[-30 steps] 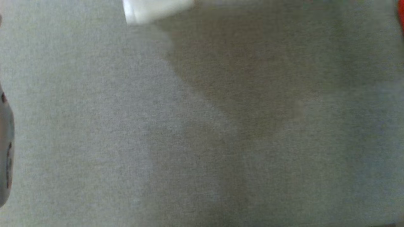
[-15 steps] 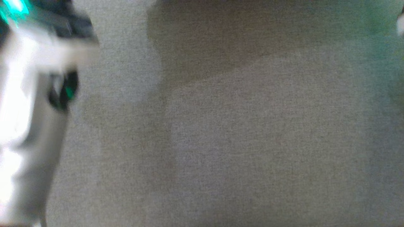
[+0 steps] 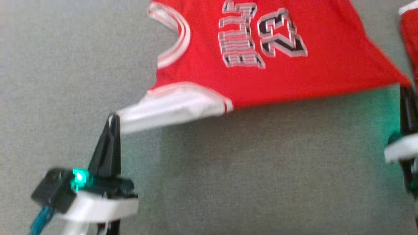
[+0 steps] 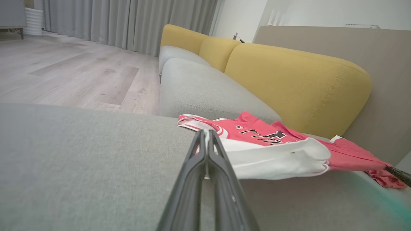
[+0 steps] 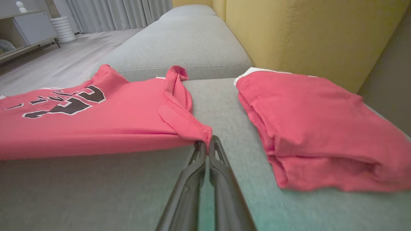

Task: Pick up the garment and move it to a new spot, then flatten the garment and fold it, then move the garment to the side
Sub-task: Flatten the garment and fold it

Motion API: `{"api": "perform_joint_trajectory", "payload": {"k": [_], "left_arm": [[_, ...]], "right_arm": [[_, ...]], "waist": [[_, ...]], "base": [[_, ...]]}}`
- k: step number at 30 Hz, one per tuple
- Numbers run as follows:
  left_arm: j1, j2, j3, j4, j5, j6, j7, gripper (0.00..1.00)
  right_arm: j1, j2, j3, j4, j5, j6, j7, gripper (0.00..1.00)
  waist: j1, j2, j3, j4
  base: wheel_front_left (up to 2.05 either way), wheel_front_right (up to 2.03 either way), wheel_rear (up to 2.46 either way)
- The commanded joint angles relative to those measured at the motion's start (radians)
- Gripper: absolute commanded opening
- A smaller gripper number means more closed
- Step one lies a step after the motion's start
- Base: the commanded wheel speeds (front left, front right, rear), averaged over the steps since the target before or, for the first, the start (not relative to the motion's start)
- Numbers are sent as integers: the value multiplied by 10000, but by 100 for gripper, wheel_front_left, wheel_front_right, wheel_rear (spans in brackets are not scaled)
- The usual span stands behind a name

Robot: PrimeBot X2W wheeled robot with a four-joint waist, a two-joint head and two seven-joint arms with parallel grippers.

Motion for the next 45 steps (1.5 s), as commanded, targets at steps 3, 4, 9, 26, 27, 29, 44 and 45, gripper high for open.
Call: {"api": "perform_joint_trajectory", "payload": {"k": [3, 4, 9, 26, 27, 29, 44, 45], "left_arm": [[988, 74, 736, -615, -47, 195, -54, 0], [1265, 75, 708, -722, -61, 195, -54, 0], [2016, 78, 577, -1246, -323, 211, 150, 0], [-2575, -481, 91, 670, -661, -356, 1525, 0], [-2917, -503, 57, 904, -654, -417, 1564, 0], [-3569, -556, 9, 1363, -644, -540, 1554, 0], [-5590, -639, -416, 3636, 18, -912, 319, 100], [-5546, -598, -465, 3618, 207, -880, 226, 100]], "right_arm": [[1595, -10, -623, -1188, -345, 63, -89, 0], [1978, 87, -782, -1473, -395, 63, 6, 0], [3073, 689, -1148, -2670, -412, 63, 832, 0], [623, 1006, -1254, -2514, -195, 63, 2692, 0], [383, 994, -1245, -2418, -198, 63, 2766, 0], [-93, 937, -1182, -2199, -242, 63, 2869, 0], [-2128, 863, -312, -866, -217, 63, 1854, 100], [-2085, 849, -261, -859, -172, 63, 1675, 100]], "waist": [[3, -1, -626, 2], [3, -1, -692, -5], [3, -1, -862, -128], [3, -1, 214, 67], [3, -1, 308, 79], [3, -1, 496, 89], [3, -1, 1166, 71], [3, -1, 1140, 77]], "base": [[0, 0, 0], [0, 0, 0], [0, 0, 0], [0, 0, 0], [0, 0, 0], [0, 0, 0], [0, 0, 0], [0, 0, 0]]}}
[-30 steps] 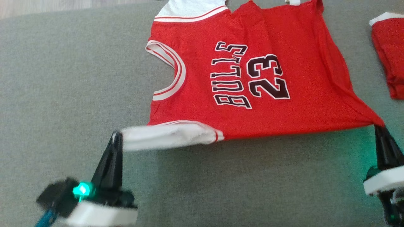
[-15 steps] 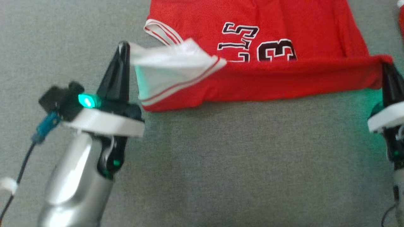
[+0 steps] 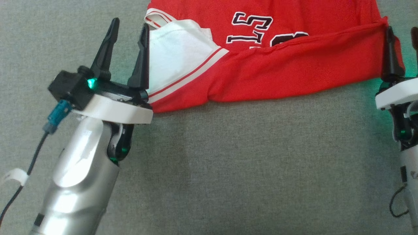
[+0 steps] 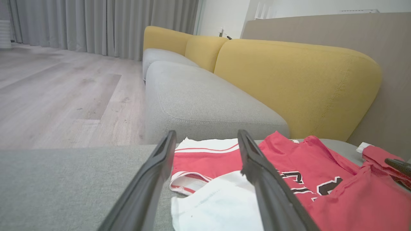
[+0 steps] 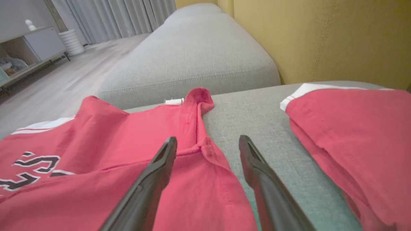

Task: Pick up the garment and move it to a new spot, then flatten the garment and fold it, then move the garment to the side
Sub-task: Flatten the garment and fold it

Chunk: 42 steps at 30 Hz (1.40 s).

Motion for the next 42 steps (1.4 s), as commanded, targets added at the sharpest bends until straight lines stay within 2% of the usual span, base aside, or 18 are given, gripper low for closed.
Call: {"api": "perform_joint_trajectory", "payload": {"k": [1, 7, 11, 15, 21, 25, 26, 28, 29, 33, 38, 39, 40, 42], "left_arm": [[-102, 311, 197, -326, 398, 69, -206, 100], [1158, 188, -30, -724, 1251, 944, -367, 100], [1963, -9, -50, -499, 1353, 1604, -328, 100], [2290, -68, -43, -20, 1338, 2007, 19, 100], [2372, -112, -131, 564, 1062, 1923, 642, 100], [2395, -168, -515, 762, 773, 1308, 1257, 100], [2418, -183, -595, 759, 669, 1146, 1420, 82], [2423, -152, -748, 715, 579, 886, 1625, 12], [2426, -152, -802, 684, 530, 785, 1693, 0], [2403, -97, -918, 363, 458, 522, 1607, 0], [2344, 13, -900, -101, 587, 524, 1141, 0], [2344, 31, -893, -166, 609, 539, 1065, 0], [2351, 65, -870, -285, 662, 589, 893, 0], [2379, 76, -856, -345, 669, 607, 801, 0]], "right_arm": [[90, -217, 247, -290, 150, 65, -405, 100], [671, -235, 221, -276, 488, 65, -1145, 100], [902, -181, 297, -207, 633, 65, -1310, 100], [940, -168, 429, -121, 726, 65, -1369, 100], [899, -188, 495, 79, 827, 65, -1402, 100], [861, -176, 467, 384, 885, 65, -1303, 100], [841, -176, 452, 484, 904, 65, -1275, 100], [774, -170, 396, 706, 928, 65, -1218, 100], [724, -170, 374, 829, 937, 65, -1180, 100], [423, -177, 272, 1332, 1030, 65, -1045, 100], [-4, -265, 442, 2121, 1252, 65, -506, 100], [-45, -272, 516, 2277, 1373, 65, -312, 65], [-35, -350, 662, 2449, 1543, 65, -71, 0], [5, -403, 732, 2464, 1627, 65, -26, 0]], "waist": [[0, 0, -76, 13], [0, 0, -271, -11], [0, 0, -315, -92], [0, 0, -321, -173], [0, 0, -324, -211], [0, 0, -338, -164], [0, 0, -346, -138], [0, 0, -359, -84], [0, 0, -367, -55], [0, 0, -397, 58], [0, 0, -458, 184], [0, 0, -494, 213], [0, 0, -583, 267], [0, 0, -645, 277]], "base": [[0, 0, 0], [0, 0, 0], [0, 0, 0], [0, 0, 0], [0, 0, 0], [0, 0, 0], [0, 0, 0], [0, 0, 0], [0, 0, 0], [0, 0, 0], [0, 0, 0], [0, 0, 0], [0, 0, 0], [0, 0, 0]]}}
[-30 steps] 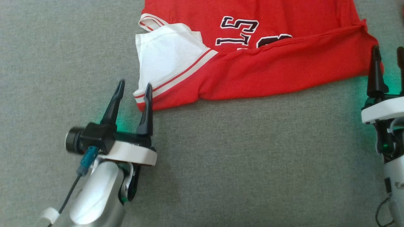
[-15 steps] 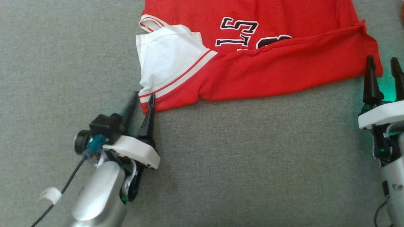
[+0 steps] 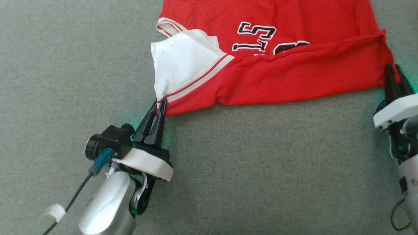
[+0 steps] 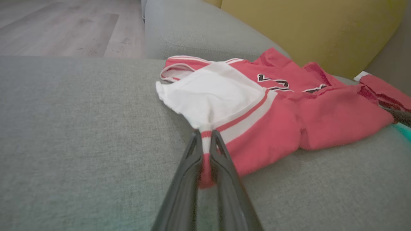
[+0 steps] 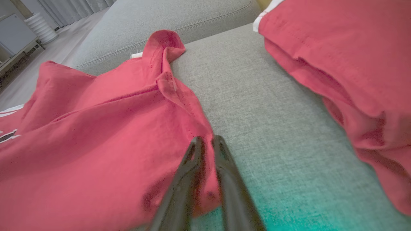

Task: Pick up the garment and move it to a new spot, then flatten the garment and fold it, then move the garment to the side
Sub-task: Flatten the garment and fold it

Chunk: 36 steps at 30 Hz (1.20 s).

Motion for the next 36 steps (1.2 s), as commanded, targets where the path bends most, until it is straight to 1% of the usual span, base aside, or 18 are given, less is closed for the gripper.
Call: {"api": "perform_joint_trajectory", "payload": {"k": [1, 5, 10, 15, 18, 19, 26, 27, 28, 29, 32, 36], "left_arm": [[24, 206, 307, -399, 65, 40, -170, 0], [509, 332, 345, -746, 32, 217, -313, 0], [1358, 553, 353, -1312, -87, 394, -286, 0], [2433, 748, 226, -2039, -249, 599, -12, 0], [3105, 901, 82, -2642, -336, 729, 315, 0], [3105, 901, 82, -2642, -336, 729, 315, 0], [4167, 1367, -189, -3945, -467, 912, 1096, 0], [4208, 1390, -169, -4037, -514, 947, 1174, 0], [4198, 1411, -145, -4111, -538, 976, 1235, 49], [4125, 1459, -131, -4180, -480, 1002, 1276, 100], [3742, 1594, -75, -4456, -332, 1018, 1449, 100], [2675, 2186, 202, -5124, -2, 925, 2140, 100]], "right_arm": [[192, -198, 271, -188, 138, 65, 34, 0], [890, -593, 486, -613, 438, 65, -140, 0], [2048, -967, 623, -1410, 789, 65, 34, 0], [3526, -1263, 616, -2632, 1041, 65, 109, 0], [4333, -1447, 393, -3142, 1003, 65, 336, 0], [4333, -1447, 393, -3142, 1003, 65, 336, 0], [5506, -1406, -294, -4041, 692, 65, 982, 0], [5593, -1368, -384, -4085, 702, 65, 1091, 86], [5643, -1335, -404, -4179, 733, 65, 1144, 100], [5671, -1301, -403, -4292, 792, 65, 1175, 100], [5643, -1268, -352, -4743, 897, 65, 1109, 100], [5437, -1299, -345, -5531, 859, 65, 892, 100]], "waist": [[-1, 0, -126, 22], [-1, 0, -606, 31], [-1, 0, -1241, 45], [-1, 0, -1777, 33], [-1, 0, -1858, 3], [-1, 0, -1858, 3], [-1, 0, -1634, -45], [-1, 0, -1600, -45], [-1, 0, -1563, -50], [-1, 0, -1517, -69], [-1, 0, -1340, -208], [-1, 0, -883, -555]], "base": [[0, 0, 0], [0, 0, 0], [0, 0, 0], [0, 0, 0], [0, 0, 0], [0, 0, 0], [0, 0, 0], [0, 0, 0], [0, 0, 0], [0, 0, 0], [0, 0, 0], [0, 0, 0]]}}
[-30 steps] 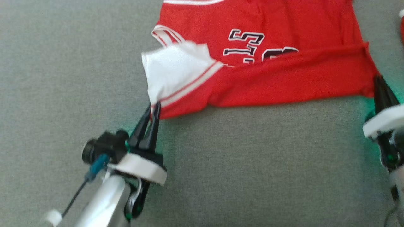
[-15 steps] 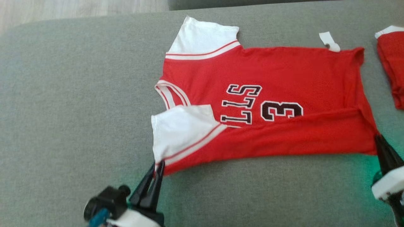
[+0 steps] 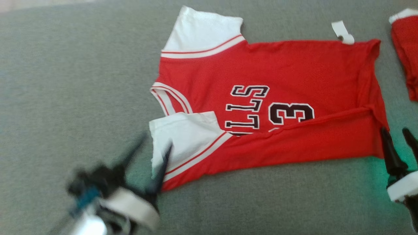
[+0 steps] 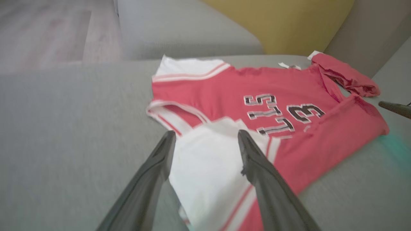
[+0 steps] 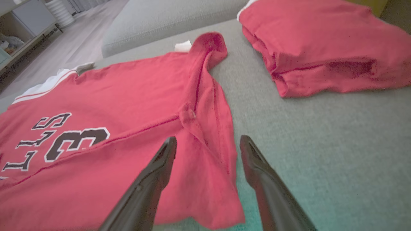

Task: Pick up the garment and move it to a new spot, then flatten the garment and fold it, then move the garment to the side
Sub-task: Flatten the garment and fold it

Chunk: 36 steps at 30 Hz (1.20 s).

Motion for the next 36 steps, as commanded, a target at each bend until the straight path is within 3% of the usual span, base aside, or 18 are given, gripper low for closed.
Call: {"api": "perform_joint_trajectory", "payload": {"k": [1, 5, 9, 17, 21, 27, 35, 36], "left_arm": [[-1158, 447, 582, -676, 209, -118, 269, 100], [-3722, 973, 805, -1138, 308, -877, 1557, 100], [-6799, 1253, 534, -15, -292, -1616, 3503, 100], [-11294, 1445, -432, 3630, -1656, -1811, 6307, 100], [-12287, 2022, -1246, 4852, -1681, -1814, 7371, 100], [-12958, 2685, -1598, 6223, -1453, -1816, 7714, 100], [-12906, 2618, -1400, 6797, -2372, -1817, 7710, 100], [-12892, 2613, -1430, 6821, -2502, -1817, 7863, 96]], "right_arm": [[-199, -300, 18, -546, -112, 65, -136, 100], [-524, -178, -93, -1179, -342, 65, -234, 100], [-1114, -66, 254, -1609, -463, 65, -172, 100], [-2235, 66, 1156, -1674, -387, 65, -393, 100], [-2517, 81, 1448, -1485, -291, 65, -611, 100], [-2786, 93, 1815, -1095, -130, 65, -926, 100], [-2897, 31, 1919, -686, 3, 65, -1225, 100], [-2921, 16, 1923, -654, 17, 65, -1249, 100]], "waist": [[0, 0, 379, -289], [0, 0, 1090, -651], [0, 0, 1940, -1222], [0, 0, 3104, -2427], [0, 0, 3427, -2832], [0, 0, 3655, -3211], [0, 0, 3752, -3319], [0, 0, 3764, -3321]], "base": [[0, 0, 0], [0, 0, 0], [0, 0, 0], [0, 0, 0], [0, 0, 0], [0, 0, 0], [0, 0, 0], [0, 0, 0]]}}
